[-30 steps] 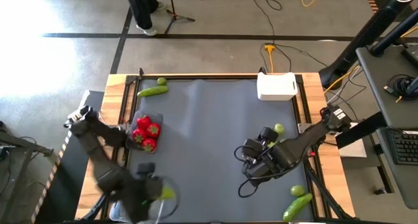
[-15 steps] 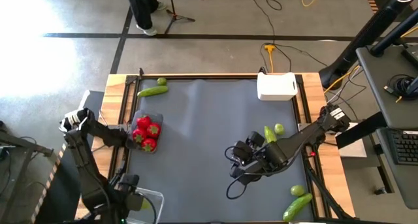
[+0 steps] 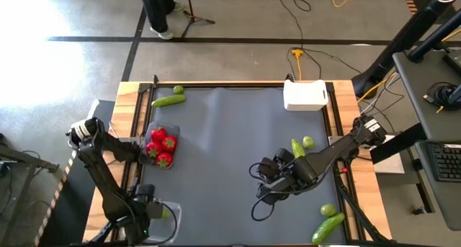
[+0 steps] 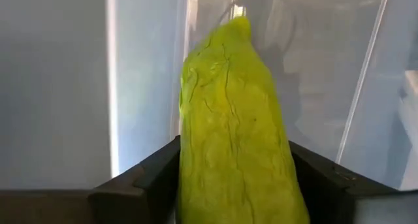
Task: Sort produce into baskets
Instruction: Put the center pickle into the transparent bin, then put the middle right pickle into the transparent bin
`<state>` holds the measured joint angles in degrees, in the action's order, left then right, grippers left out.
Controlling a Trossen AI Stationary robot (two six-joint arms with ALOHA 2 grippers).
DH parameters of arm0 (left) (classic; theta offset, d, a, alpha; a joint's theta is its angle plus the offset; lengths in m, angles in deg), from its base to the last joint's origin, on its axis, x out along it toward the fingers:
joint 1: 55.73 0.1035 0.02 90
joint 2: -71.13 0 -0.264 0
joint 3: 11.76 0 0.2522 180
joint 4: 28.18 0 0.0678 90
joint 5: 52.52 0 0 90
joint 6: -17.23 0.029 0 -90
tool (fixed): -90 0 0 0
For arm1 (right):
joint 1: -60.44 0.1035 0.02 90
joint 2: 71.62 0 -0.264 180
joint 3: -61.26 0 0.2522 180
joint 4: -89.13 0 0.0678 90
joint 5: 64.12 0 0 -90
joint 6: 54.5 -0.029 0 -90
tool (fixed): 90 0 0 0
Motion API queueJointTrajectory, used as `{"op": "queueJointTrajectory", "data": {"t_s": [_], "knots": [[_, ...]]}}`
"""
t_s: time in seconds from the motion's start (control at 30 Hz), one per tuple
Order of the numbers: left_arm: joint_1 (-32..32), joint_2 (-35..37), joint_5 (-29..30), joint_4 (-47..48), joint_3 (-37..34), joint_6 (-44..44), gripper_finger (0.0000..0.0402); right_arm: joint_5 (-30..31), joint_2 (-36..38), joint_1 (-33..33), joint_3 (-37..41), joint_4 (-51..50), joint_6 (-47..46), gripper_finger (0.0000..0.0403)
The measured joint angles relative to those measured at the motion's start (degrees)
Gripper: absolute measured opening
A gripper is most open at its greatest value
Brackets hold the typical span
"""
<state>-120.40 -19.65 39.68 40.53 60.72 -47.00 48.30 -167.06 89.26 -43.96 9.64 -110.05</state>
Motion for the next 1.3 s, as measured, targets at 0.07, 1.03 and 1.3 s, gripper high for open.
{"op": "queueJointTrajectory", "data": {"t_s": [0.07, 1.03, 1.3], "knots": [[0.07, 0.43, -0.79, -0.01, -0.68, -1.87, 0.0216, 0.0, 0.0, 0.0, 0.0, 0.0, 0.0, 0.037], [0.29, 9.97, 55.07, 10.45, 20.14, -5.95, 0.0239, -27.34, 4.94, -25.12, 30.46, -11.21, -5.83, 0.0359], [2.64, 8.42, 61.91, 4.22, 19.52, -0.52, 0.0231, -27.36, 5.27, -26.58, 37.28, -0.61, -4.43, 0.0309]]}}
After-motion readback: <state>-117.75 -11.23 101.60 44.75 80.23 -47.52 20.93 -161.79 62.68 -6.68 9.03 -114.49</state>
